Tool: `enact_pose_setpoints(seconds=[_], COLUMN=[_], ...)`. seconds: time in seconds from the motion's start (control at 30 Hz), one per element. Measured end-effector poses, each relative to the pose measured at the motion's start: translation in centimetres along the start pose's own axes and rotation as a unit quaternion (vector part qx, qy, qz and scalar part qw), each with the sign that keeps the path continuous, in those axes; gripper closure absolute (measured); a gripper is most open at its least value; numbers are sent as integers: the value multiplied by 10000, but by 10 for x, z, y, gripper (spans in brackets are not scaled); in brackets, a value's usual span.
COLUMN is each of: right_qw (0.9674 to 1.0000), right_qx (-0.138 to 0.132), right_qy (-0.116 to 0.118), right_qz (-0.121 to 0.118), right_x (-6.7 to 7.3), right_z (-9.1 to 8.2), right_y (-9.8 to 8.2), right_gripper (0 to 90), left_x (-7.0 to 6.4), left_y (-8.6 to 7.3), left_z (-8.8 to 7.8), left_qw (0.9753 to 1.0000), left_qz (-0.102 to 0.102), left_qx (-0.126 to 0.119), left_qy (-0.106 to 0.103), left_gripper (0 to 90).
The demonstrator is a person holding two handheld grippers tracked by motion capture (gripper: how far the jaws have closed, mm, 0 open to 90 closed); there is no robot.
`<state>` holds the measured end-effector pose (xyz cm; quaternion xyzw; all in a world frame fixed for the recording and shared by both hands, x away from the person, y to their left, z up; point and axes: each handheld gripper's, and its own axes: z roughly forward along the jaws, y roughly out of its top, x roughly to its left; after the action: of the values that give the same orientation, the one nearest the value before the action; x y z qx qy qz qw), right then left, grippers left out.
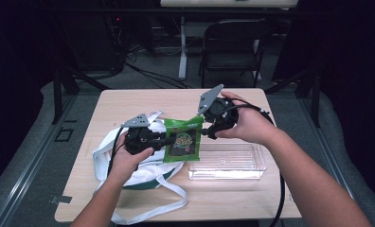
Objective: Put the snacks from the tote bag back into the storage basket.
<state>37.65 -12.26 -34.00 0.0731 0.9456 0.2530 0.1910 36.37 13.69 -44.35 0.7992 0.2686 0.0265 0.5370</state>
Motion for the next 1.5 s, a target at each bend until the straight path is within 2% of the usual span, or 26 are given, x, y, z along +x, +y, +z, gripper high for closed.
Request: enact_pose_setpoints(seconds=[0.37, 0.53, 0.9, 1.2, 1.5], right_qw=[9996, 9991, 9972, 9956, 9933], right_qx=[74, 50, 288, 436, 617], right_qy=[84, 175, 415, 538, 671], right_qz=[-269, -376, -555, -635, -706], right_x=[3, 7, 12, 15, 16], right_z=[5, 13, 27, 34, 37], right_y=[13, 22, 31, 32, 33], right_gripper=[374, 371, 386, 436, 555], left_x=[-4, -5, -9, -13, -13], left_y=[0, 1, 1, 1, 0], left_z=[2, 2, 3, 8, 9], left_qw=[10000, 9999, 9998, 9996, 9994], left_qz=[72, 117, 166, 256, 309], left_qx=[34, 46, 4, 38, 86], left_qy=[7, -19, -63, -107, -113], left_gripper=[729, 729, 729, 729, 729])
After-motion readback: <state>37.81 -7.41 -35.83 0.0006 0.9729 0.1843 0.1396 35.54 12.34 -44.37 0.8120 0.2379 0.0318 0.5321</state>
